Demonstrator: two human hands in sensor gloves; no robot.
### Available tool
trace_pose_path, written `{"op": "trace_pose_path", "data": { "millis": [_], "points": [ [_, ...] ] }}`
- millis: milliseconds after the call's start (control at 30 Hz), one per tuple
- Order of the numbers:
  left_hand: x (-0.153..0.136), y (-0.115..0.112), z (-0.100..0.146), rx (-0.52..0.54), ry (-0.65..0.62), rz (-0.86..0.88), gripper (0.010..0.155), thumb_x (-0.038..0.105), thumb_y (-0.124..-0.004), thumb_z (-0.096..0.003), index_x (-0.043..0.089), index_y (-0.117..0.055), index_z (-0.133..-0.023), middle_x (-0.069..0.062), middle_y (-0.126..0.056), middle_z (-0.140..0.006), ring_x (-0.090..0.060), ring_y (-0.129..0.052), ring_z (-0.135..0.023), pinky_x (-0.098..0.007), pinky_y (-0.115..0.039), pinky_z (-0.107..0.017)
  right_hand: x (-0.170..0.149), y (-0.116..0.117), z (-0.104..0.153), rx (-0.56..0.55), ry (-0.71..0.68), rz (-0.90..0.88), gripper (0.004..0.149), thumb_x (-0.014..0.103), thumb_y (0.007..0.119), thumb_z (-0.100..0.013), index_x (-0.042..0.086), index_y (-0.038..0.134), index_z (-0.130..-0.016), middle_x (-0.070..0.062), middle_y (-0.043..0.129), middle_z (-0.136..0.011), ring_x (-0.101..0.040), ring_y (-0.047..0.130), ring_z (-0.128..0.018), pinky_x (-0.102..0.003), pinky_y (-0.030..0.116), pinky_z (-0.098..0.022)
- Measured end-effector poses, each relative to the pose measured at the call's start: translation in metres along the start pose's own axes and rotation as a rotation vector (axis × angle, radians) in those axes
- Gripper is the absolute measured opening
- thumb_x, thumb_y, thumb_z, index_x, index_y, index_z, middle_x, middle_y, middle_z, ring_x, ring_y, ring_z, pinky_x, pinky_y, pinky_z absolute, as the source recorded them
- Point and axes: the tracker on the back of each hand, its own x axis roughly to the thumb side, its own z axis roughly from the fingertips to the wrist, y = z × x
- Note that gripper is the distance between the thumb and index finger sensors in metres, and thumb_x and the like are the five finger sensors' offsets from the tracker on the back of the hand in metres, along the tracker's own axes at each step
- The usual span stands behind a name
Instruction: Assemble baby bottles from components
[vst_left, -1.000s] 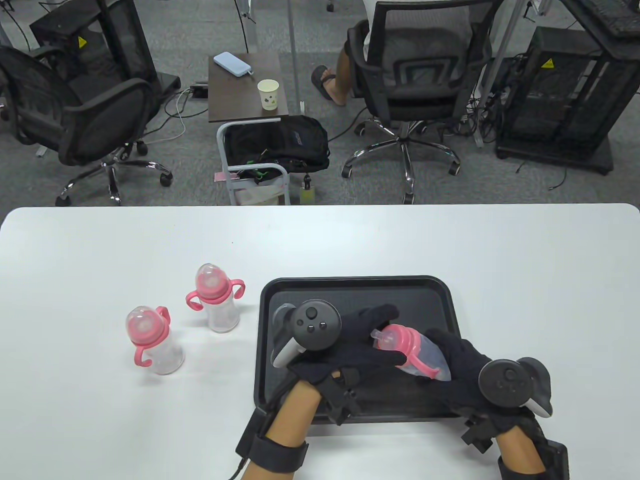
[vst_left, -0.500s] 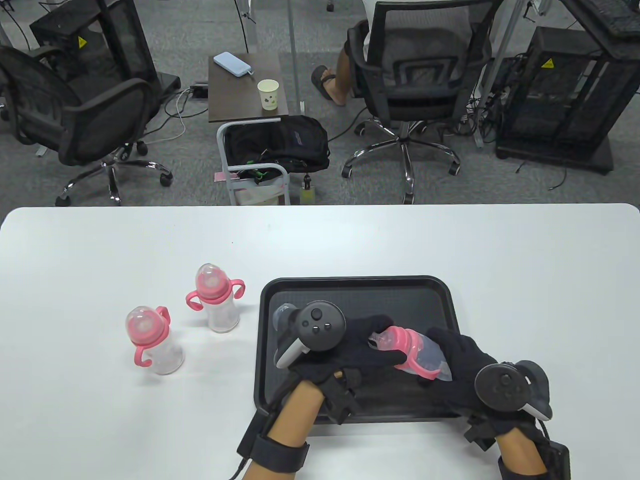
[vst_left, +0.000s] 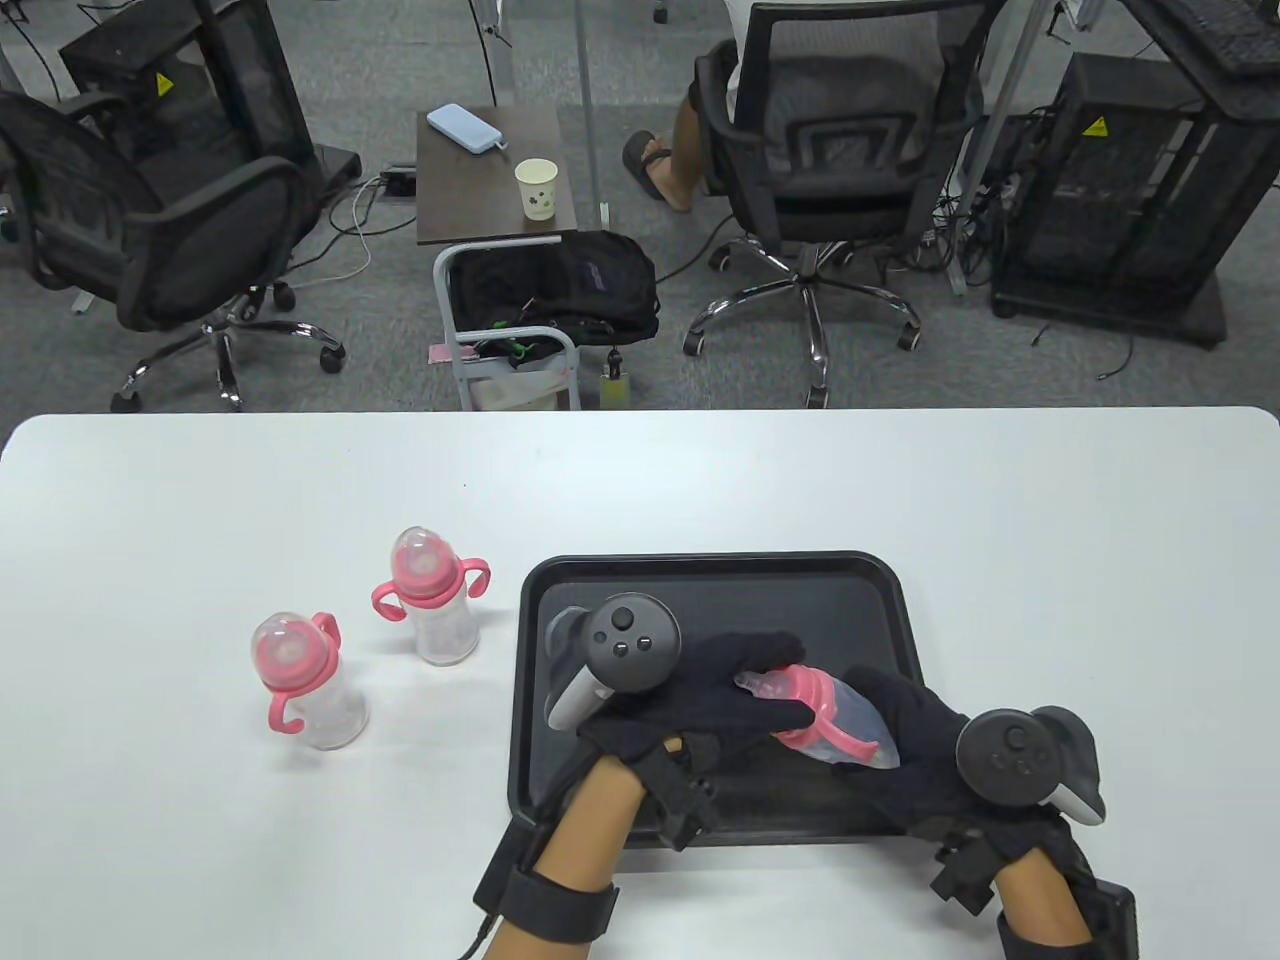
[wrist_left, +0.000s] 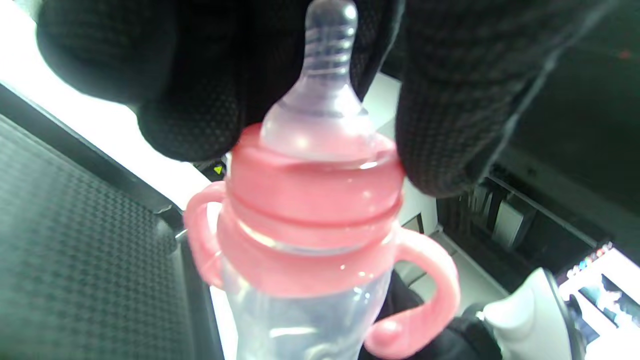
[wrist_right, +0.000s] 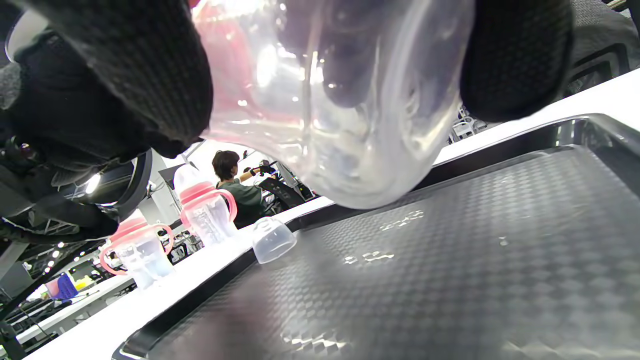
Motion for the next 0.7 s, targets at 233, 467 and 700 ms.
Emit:
{"op": "trace_pose_path", "data": {
  "millis": [233, 467, 700],
  "points": [
    [0.0085, -0.0026, -0.0020, -0.181, -0.019, -0.048, 0.069, 0.042, -0.102, -0.0438, 0.037, -0.075, -0.107, 0.000, -0.076, -0.114, -0.042, -0.086, -0.091, -0.051, -0.082, -0.062, -0.0021, 0.0013, -0.0009, 0.018, 0.009, 0.002, 0.090, 0.052, 0.090, -0.049, 0.008, 0.044, -0.112, -0.023, 0.064, -0.108, -0.053, 0.077, -0.090, -0.067, 0.077, -0.051],
    [0.0038, -0.0043, 0.0000, -0.024, 0.019, -0.047, 0.073, 0.065, -0.091, -0.0452, 0.029, -0.078, -0.107, -0.009, -0.082, -0.107, -0.040, -0.098, -0.076, -0.048, -0.087, -0.050, 0.0025, -0.0038, 0.0006, -0.028, -0.006, -0.020, 0.090, 0.052, 0.090, -0.048, 0.008, 0.043, -0.112, -0.022, 0.064, -0.108, -0.053, 0.077, -0.090, -0.067, 0.077, -0.051],
    [0.0065, -0.0033, -0.0008, -0.027, 0.049, -0.038, 0.078, 0.066, -0.093, -0.0435, 0.025, -0.077, -0.107, -0.013, -0.089, -0.098, -0.032, -0.107, -0.060, -0.040, -0.094, -0.039, 0.0037, -0.0068, 0.0025, -0.082, -0.014, 0.044, 0.090, 0.052, 0.090, -0.048, 0.009, 0.044, -0.112, -0.022, 0.065, -0.108, -0.053, 0.076, -0.090, -0.067, 0.077, -0.051]
  ]
}}
